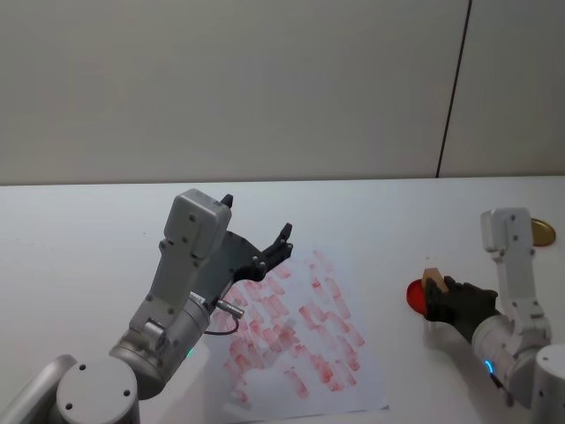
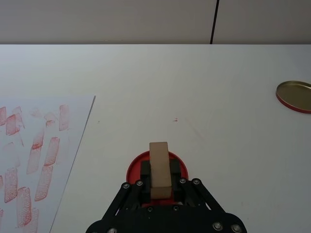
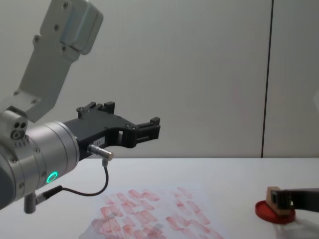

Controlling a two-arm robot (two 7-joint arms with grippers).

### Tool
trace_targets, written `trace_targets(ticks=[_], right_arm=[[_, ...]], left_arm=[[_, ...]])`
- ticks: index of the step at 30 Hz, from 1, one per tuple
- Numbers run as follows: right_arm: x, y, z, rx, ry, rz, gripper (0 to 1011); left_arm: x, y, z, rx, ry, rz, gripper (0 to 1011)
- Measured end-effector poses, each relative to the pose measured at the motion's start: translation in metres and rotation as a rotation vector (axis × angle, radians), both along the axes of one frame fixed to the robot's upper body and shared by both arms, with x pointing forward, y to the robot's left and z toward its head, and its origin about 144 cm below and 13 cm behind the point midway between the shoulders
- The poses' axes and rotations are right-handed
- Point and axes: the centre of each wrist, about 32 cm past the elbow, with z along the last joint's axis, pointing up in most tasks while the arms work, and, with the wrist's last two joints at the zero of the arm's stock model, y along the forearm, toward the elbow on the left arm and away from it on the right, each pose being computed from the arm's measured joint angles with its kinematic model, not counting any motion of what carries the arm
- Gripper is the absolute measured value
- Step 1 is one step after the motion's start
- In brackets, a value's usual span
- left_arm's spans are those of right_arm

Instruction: Use the one hand to pick up the stamp and affix it onto the A4 paper.

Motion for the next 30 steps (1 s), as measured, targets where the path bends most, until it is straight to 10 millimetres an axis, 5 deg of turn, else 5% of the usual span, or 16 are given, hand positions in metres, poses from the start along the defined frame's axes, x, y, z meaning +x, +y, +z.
trace_targets(ticks=[17, 30], right_arm=[[0.001, 0.005, 0.008, -0.002, -0.042, 0.018, 216], [0.003, 0.028, 0.030, 0.031, -0.145, 0.147, 216]], left_arm=[[0.000, 0.000, 0.000, 0.000, 0.000, 0.000, 993], [0.000, 0.000, 0.000, 0.000, 0.000, 0.000, 993]])
